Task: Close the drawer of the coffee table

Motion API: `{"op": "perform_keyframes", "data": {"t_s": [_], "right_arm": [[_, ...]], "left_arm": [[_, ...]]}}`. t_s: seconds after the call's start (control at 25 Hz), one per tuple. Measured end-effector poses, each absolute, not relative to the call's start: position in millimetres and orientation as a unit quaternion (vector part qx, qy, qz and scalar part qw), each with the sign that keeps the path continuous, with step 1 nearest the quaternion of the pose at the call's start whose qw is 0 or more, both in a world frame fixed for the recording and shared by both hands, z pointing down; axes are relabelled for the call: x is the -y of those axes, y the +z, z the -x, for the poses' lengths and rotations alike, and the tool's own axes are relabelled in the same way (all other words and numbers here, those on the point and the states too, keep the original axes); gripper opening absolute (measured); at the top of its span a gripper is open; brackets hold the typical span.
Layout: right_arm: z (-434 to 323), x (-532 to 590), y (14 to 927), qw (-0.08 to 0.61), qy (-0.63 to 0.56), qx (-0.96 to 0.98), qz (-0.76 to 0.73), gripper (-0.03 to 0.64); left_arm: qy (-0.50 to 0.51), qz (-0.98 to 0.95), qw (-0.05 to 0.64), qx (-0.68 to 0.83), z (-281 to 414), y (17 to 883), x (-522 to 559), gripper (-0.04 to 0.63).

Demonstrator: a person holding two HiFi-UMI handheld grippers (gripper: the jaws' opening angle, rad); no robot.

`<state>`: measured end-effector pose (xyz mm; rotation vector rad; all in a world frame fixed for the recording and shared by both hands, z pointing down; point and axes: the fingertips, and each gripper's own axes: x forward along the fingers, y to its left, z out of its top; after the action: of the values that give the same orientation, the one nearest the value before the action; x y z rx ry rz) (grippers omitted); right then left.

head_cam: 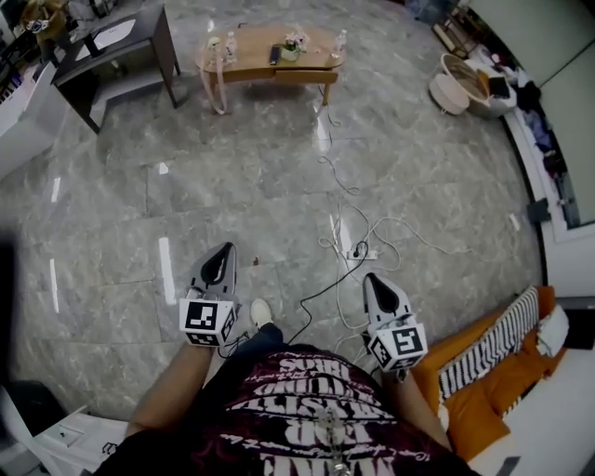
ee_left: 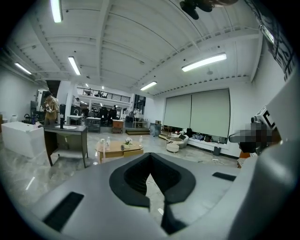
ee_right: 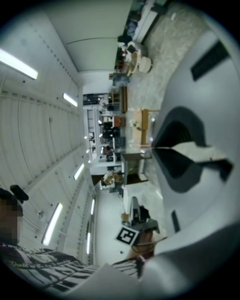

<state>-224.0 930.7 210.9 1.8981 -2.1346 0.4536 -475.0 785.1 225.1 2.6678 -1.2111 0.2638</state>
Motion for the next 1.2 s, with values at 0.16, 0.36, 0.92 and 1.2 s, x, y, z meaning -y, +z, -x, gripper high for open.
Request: {"op": "perform_keyframes", "data": {"t_s": [0.16, 0.36, 0.92, 1.2], "right_arm": [[230, -910, 201, 0.125, 0.146, 0.722, -0.665, 0.035], [240, -894, 192, 0.13, 0.135, 0.721, -0.667, 0.035], [246, -847, 193, 0.112, 0.141, 0.75, -0.636, 0.035], [235, -824, 211, 0.095, 0.164, 0.757, -0.626, 0.035]], "left_arm": [[0.085, -0.909, 0.104, 0.394, 476, 229, -759, 0.023], [0.09, -0.903, 0.114, 0.404, 495, 238, -739, 0.023], [0.107, -0.874, 0.127, 0.456, 530, 245, -731, 0.023], [0.111, -0.86, 0.127, 0.482, 542, 238, -724, 0.023]]}}
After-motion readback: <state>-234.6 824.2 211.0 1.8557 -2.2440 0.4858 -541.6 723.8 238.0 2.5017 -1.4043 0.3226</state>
